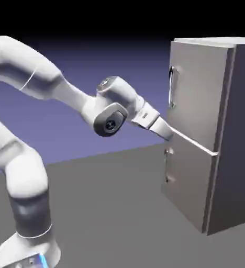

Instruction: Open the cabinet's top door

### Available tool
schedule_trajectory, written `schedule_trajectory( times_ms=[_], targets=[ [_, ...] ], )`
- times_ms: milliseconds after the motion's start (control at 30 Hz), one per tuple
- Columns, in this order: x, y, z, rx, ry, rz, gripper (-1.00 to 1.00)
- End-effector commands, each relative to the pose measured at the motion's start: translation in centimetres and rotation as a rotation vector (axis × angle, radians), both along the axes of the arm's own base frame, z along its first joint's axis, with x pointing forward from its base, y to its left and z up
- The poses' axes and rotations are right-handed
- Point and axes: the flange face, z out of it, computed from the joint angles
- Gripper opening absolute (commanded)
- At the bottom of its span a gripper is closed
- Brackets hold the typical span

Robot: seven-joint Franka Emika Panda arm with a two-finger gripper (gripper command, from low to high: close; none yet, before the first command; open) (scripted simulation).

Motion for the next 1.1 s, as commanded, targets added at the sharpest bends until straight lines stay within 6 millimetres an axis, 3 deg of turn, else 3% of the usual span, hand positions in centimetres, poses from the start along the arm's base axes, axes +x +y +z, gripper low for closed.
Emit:
schedule_trajectory(
  times_ms=[0, 533, 1067],
  targets=[
    [0.0, -0.2, 0.5, 0.039, -0.012, -0.037, 1.00],
    [-1.2, -1.8, 7.5, 0.703, -0.208, -0.539, 1.00],
    [-2.6, 0.5, 10.5, 1.431, -0.343, -0.862, 1.00]
  ],
)
